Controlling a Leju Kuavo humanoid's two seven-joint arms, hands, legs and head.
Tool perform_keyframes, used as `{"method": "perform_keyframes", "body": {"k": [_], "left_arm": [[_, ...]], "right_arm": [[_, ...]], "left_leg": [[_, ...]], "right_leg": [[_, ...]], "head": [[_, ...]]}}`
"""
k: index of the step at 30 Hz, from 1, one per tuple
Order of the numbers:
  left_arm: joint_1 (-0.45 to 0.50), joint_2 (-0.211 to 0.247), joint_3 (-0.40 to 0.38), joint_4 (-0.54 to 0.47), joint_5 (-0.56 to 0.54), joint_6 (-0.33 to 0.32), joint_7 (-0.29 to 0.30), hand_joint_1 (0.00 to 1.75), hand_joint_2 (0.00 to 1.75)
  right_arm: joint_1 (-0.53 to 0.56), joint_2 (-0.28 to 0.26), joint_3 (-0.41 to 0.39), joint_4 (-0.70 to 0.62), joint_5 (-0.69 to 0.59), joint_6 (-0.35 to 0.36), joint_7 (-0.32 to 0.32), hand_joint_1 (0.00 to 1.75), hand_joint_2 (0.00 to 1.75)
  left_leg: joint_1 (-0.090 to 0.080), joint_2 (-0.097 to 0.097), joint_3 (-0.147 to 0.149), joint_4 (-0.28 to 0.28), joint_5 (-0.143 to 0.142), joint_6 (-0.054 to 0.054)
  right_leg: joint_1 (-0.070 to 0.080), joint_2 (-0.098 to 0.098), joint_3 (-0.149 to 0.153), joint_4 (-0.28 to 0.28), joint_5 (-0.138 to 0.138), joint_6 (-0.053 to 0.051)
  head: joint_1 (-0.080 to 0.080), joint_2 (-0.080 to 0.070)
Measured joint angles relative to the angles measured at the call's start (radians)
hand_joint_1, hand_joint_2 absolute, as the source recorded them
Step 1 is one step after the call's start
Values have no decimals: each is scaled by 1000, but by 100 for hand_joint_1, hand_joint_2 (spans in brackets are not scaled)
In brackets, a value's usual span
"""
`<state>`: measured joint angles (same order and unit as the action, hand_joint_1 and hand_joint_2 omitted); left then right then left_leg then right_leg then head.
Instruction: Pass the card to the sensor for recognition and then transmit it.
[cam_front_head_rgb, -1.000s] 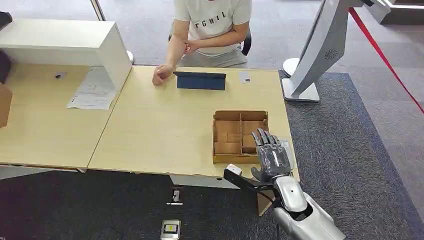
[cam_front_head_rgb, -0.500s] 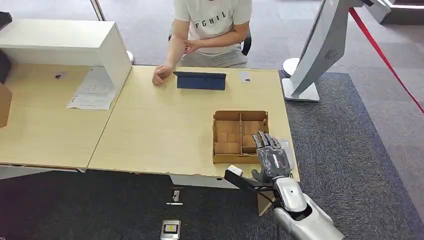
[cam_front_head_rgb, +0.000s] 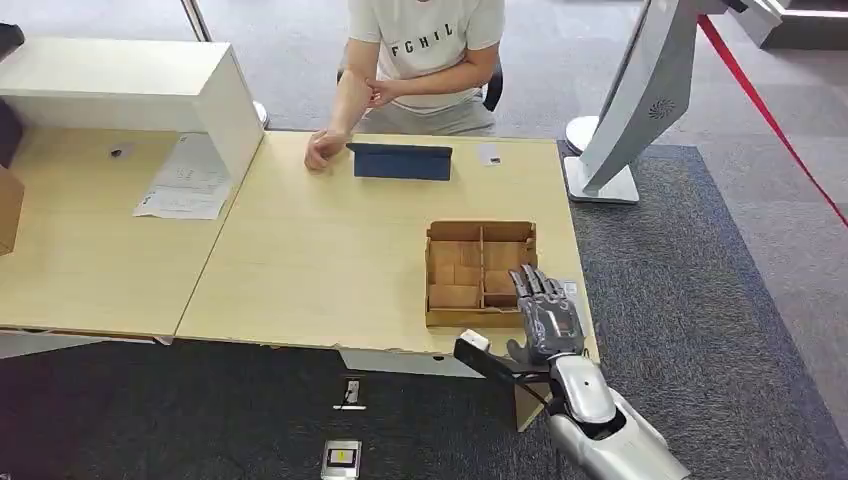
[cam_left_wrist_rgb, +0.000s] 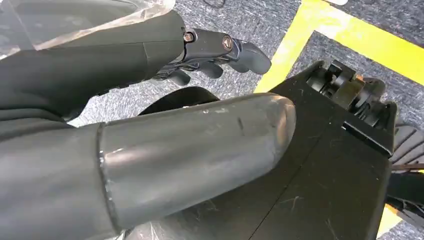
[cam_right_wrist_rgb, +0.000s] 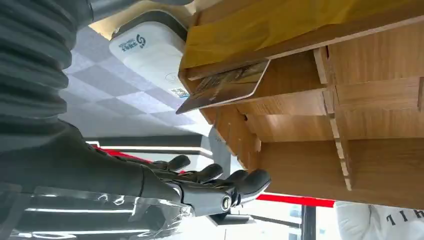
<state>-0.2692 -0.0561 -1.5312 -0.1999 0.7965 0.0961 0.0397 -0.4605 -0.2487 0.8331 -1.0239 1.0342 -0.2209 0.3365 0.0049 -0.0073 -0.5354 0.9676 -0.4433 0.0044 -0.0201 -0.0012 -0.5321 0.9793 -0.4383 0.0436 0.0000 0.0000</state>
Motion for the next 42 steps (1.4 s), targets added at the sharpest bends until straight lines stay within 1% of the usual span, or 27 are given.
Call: {"method": "perform_keyframes", "body": {"k": [13,27,42], "left_arm": [[0,0,0,0,0,7,-3,0,0],[2,0,0,0,5,14,-3,0,0],[4,0,0,0,1,17,-10,0,0]], "right_arm": [[-3,-2,0,19,-10,-23,5,0,175],[-3,-5,0,24,-16,-28,6,0,175],[8,-12,-7,-37,15,-21,11,0,175]], "left_leg": [[0,0,0,0,0,0],[0,0,0,0,0,0],[0,0,0,0,0,0]], "right_leg": [[0,0,0,0,0,0],[0,0,0,0,0,0],[0,0,0,0,0,0]], "head": [[0,0],[0,0],[0,0]]}}
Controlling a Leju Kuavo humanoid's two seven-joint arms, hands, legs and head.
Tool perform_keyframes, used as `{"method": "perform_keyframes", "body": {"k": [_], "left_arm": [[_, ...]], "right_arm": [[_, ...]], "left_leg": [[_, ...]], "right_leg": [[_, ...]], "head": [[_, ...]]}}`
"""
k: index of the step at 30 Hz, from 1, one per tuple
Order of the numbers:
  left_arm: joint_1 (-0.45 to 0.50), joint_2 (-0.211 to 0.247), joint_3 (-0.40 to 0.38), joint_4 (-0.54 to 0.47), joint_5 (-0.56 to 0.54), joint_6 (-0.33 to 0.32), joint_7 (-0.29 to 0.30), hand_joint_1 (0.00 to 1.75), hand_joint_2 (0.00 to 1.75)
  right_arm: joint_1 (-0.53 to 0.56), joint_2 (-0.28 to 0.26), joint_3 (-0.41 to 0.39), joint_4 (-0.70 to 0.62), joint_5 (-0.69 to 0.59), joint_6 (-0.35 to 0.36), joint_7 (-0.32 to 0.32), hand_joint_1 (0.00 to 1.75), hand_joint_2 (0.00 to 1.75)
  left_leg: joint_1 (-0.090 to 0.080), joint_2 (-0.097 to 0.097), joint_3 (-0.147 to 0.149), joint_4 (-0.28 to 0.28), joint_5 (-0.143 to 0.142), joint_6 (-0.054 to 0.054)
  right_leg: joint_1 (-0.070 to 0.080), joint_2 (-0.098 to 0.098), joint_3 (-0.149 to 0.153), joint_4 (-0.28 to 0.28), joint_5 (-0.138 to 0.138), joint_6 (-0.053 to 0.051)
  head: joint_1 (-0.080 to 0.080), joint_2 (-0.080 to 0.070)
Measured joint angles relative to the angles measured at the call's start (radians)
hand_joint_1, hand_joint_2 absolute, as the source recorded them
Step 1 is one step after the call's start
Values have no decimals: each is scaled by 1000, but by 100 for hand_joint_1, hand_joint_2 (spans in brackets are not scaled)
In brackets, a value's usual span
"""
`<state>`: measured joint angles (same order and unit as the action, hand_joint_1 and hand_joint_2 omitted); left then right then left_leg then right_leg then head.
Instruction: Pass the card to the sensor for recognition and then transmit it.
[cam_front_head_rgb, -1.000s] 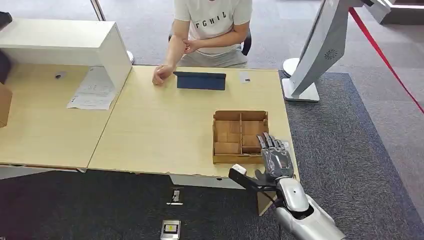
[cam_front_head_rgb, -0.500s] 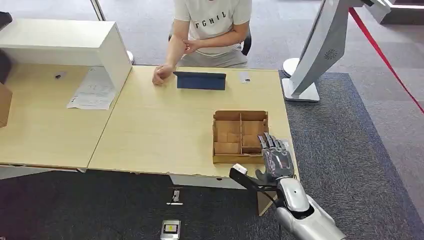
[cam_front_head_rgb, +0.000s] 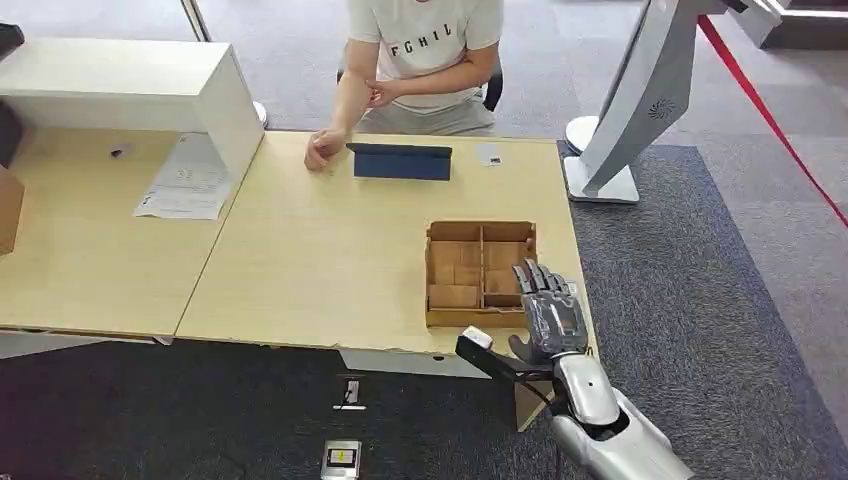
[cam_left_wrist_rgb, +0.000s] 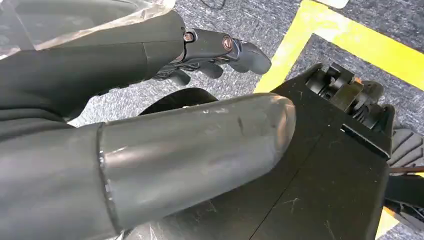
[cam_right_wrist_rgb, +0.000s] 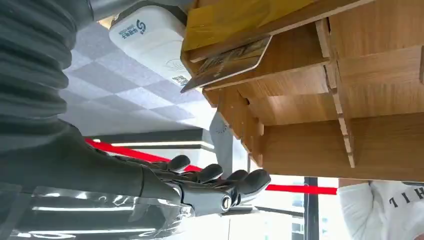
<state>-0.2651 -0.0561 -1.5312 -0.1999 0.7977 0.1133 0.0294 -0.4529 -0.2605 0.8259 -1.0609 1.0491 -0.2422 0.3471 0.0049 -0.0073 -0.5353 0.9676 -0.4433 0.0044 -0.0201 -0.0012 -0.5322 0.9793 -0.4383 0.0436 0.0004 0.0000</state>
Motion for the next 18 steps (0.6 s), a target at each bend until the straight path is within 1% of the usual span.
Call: {"method": "perform_keyframes", "body": {"k": [7,18], "left_arm": [[0,0,0,0,-1,0,2,0,0],[-1,0,0,0,-5,0,2,0,0]], "right_arm": [[12,0,-15,-2,4,3,-5,0,175],[18,5,-16,5,10,16,-26,0,175]], "left_leg": [[0,0,0,0,0,0],[0,0,0,0,0,0]], "right_leg": [[0,0,0,0,0,0],[0,0,0,0,0,0]], "head": [[0,0],[0,0]]}}
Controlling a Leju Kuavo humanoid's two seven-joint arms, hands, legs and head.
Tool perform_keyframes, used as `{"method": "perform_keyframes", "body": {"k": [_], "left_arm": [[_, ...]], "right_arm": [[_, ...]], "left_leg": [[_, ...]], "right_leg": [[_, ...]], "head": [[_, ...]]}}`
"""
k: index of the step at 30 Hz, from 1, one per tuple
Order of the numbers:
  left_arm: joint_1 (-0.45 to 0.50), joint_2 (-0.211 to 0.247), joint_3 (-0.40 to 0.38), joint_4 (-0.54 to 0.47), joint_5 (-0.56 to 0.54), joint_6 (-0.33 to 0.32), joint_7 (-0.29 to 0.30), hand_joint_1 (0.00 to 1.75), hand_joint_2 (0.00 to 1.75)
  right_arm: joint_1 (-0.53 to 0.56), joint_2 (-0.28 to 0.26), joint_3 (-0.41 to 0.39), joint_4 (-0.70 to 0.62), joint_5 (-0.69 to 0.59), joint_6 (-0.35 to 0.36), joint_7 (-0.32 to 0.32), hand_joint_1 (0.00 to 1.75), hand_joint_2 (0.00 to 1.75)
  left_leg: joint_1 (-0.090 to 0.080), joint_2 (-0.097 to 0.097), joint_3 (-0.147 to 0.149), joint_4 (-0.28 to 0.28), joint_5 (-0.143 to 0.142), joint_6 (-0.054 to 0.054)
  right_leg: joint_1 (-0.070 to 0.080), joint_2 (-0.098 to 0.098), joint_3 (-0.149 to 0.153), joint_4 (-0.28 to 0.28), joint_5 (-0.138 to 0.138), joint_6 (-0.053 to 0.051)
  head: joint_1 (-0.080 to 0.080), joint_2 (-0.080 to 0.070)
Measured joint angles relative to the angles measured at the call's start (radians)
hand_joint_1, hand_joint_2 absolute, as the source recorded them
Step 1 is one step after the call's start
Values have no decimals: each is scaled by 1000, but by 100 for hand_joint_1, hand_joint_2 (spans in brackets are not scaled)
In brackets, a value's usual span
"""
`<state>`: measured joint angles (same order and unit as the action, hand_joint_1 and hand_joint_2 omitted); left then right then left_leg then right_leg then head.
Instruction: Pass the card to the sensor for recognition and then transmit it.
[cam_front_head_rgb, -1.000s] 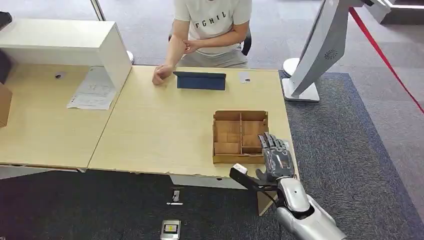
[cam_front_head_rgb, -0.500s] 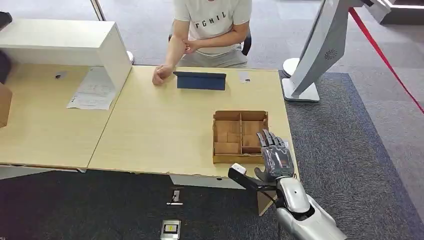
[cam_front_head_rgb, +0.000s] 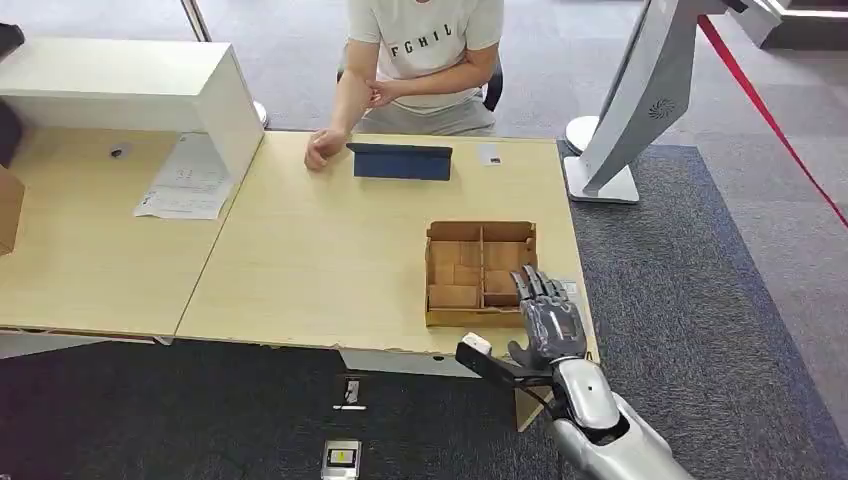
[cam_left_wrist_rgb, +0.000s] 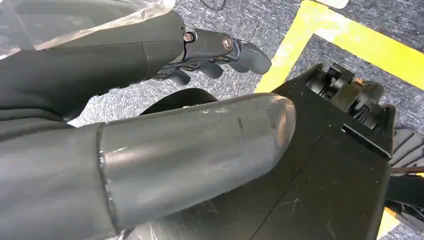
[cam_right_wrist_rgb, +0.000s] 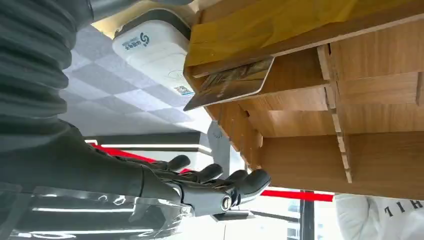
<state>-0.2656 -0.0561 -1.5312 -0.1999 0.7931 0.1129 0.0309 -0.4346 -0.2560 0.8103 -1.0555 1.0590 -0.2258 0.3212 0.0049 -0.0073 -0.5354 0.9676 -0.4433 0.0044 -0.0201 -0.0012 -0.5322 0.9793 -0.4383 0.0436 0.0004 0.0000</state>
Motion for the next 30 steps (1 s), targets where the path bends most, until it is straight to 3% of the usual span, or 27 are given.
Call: {"method": "perform_keyframes", "body": {"k": [7,8,9,11,13,23,30], "left_arm": [[0,0,0,0,-6,-4,3,0,0],[0,0,0,0,-6,-4,3,0,0],[0,0,0,0,-9,-5,3,0,0],[0,0,0,0,-13,-5,4,0,0],[-1,-1,0,0,-13,-5,6,0,0],[-1,-1,0,0,-13,-2,11,0,0],[-3,-1,0,0,-13,-2,13,0,0]], "right_arm": [[0,4,0,4,3,-5,-3,0,175],[0,5,0,4,3,-5,-3,86,175],[0,5,0,5,3,-4,-3,157,175],[-1,6,0,6,3,-2,-3,157,175],[-1,7,0,10,3,0,-3,171,175],[-2,7,0,24,-5,-2,-3,161,175],[-3,7,0,31,-13,-13,-10,175,175]], "left_leg": [[0,0,0,0,0,0],[0,0,0,0,0,0],[0,0,0,0,0,0],[0,0,0,0,0,0],[0,0,0,0,0,0],[0,0,0,0,0,0],[0,0,0,0,0,0]], "right_leg": [[0,0,0,0,0,0],[0,0,0,0,0,0],[0,0,0,0,0,0],[0,0,0,0,0,0],[0,0,0,0,0,0],[0,0,0,0,0,0],[0,0,0,0,0,0]], "head": [[0,0],[0,0],[0,0],[0,0],[0,0],[0,0],[0,0]]}}
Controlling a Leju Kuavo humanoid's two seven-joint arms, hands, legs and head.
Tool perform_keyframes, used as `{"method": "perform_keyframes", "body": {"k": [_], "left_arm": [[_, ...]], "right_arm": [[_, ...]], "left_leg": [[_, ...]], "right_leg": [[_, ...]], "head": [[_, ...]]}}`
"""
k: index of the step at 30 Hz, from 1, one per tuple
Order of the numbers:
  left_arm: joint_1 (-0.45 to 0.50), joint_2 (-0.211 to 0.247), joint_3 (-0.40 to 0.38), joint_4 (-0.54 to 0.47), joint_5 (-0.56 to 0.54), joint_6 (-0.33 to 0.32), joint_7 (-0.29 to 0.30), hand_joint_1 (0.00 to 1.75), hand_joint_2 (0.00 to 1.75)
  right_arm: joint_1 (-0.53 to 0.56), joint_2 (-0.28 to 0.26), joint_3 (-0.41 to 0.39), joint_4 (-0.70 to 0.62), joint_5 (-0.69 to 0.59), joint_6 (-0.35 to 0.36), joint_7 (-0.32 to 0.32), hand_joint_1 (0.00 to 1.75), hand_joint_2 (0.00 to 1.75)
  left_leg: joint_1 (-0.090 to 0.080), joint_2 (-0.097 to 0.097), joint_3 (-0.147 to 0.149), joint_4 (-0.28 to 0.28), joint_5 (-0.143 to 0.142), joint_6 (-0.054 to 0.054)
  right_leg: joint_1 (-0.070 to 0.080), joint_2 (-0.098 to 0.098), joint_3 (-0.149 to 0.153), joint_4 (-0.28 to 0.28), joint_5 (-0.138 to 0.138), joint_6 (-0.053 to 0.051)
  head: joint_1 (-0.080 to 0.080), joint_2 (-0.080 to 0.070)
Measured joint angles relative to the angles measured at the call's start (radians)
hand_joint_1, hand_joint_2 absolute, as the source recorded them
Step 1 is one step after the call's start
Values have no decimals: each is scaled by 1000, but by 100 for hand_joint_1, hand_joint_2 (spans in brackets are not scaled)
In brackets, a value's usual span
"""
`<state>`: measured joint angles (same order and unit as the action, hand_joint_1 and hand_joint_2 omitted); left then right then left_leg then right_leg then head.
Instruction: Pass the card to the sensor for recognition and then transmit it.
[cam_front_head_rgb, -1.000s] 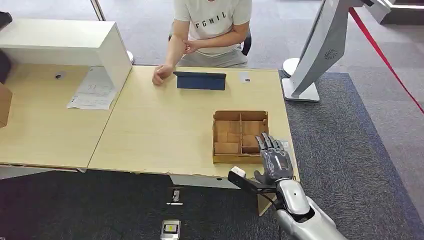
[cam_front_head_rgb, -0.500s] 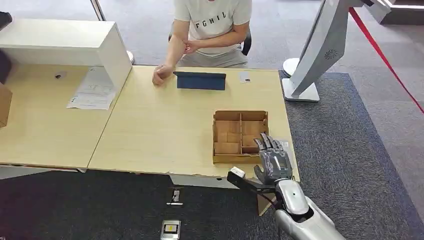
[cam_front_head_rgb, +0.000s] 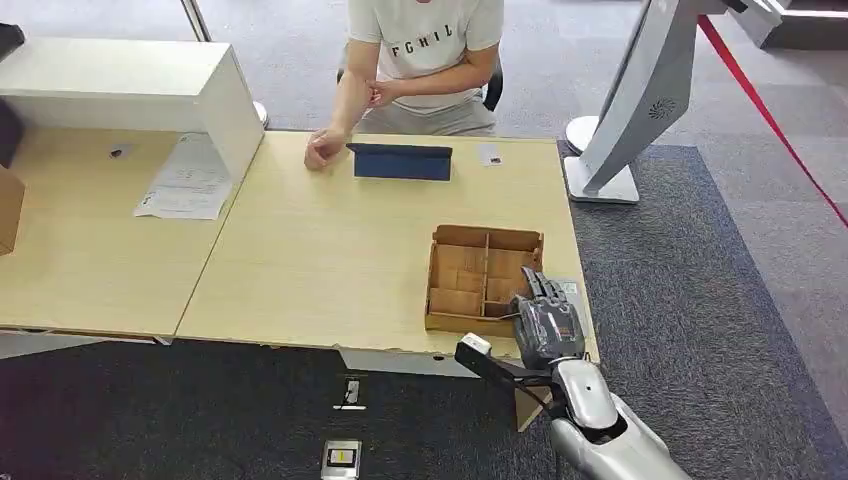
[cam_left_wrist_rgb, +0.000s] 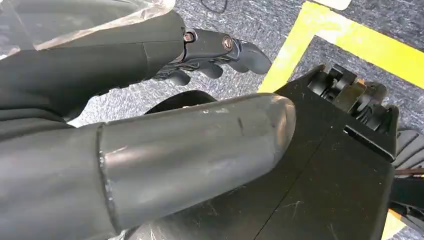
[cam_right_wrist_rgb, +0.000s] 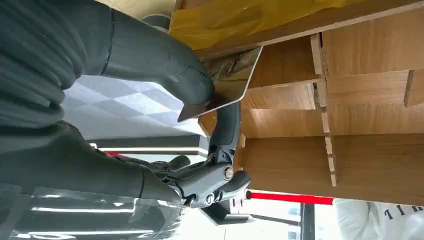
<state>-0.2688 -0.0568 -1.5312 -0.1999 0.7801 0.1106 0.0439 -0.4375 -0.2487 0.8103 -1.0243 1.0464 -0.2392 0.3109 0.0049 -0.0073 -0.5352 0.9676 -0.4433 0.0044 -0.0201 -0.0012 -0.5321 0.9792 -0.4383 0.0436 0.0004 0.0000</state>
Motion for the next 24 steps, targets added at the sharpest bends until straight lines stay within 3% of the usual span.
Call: {"method": "perform_keyframes", "body": {"k": [11,19,24], "left_arm": [[-6,0,0,0,12,-10,15,0,0],[-7,0,0,0,20,-14,15,0,0],[-9,0,0,0,19,-26,15,0,0]], "right_arm": [[-14,14,3,27,-18,-19,-36,175,175],[-38,27,8,45,19,-194,-65,175,175],[-67,26,7,33,62,-214,-66,175,175]], "left_leg": [[0,0,0,0,0,0],[0,0,0,0,0,0],[0,0,0,0,0,0]], "right_leg": [[0,0,0,0,0,0],[0,0,0,0,0,0],[0,0,0,0,0,0]], "head": [[0,0],[0,0],[0,0]]}}
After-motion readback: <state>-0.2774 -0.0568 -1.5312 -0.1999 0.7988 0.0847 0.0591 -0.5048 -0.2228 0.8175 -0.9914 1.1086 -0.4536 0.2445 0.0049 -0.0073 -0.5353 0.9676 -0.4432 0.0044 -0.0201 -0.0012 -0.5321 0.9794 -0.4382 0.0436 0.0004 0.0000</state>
